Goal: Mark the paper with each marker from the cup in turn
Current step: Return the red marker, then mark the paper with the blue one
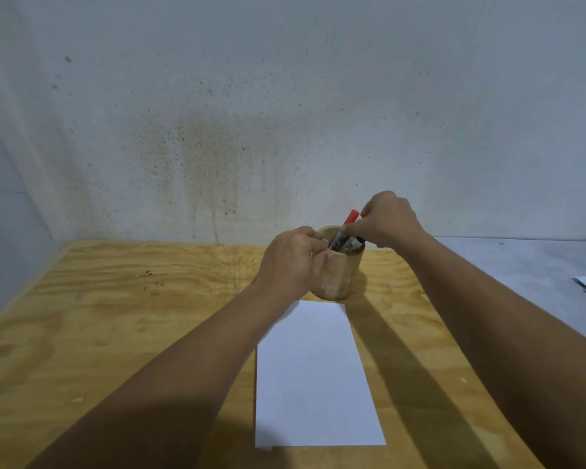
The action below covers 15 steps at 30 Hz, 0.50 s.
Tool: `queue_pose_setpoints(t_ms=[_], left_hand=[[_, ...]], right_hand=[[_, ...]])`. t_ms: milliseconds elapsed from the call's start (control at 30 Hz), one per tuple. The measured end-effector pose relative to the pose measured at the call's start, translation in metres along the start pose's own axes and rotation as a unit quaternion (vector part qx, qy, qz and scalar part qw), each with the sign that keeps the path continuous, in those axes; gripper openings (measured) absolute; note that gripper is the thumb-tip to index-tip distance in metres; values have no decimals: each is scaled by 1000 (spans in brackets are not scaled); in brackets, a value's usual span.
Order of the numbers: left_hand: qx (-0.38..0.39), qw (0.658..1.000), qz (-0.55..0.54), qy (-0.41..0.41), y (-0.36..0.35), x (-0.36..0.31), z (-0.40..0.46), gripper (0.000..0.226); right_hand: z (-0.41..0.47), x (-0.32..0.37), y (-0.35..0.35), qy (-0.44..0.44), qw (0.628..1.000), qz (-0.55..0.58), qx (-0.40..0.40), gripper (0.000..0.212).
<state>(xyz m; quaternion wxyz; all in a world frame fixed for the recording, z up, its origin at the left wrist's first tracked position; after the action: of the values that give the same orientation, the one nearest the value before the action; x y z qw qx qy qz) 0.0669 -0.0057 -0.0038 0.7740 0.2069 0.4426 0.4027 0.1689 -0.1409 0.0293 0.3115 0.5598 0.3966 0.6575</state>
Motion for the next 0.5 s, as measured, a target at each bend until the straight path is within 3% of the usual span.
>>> queue_pose_setpoints(t_ms=[100, 267, 400, 500], left_hand=[[-8, 1000, -3, 1, 0, 1, -1, 19], [-1, 1000, 2, 5, 0, 0, -1, 19], [3, 1000, 9, 7, 2, -1, -1, 20], [13, 1000, 15, 9, 1, -3, -3, 21]], right_hand=[[1, -7, -4, -31, 999, 0, 19, 31], [2, -4, 4, -31, 999, 1, -13, 32], [-7, 10, 39, 2, 993, -54, -103, 45], [-24, 19, 72, 31, 986, -21, -164, 47]])
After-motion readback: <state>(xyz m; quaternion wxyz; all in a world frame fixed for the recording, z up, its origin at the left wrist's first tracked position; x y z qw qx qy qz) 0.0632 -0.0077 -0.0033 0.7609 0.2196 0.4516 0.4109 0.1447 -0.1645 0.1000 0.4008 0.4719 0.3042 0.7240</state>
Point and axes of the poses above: each hand's wrist, its own z-axis towards the middle knuckle, its own y-axis out of the back of the hand, x = y × z, the point moved 7 cm from there along z, towards the middle knuckle, and after that the axes turned 5 degrees about x, right-handed, at the moved point
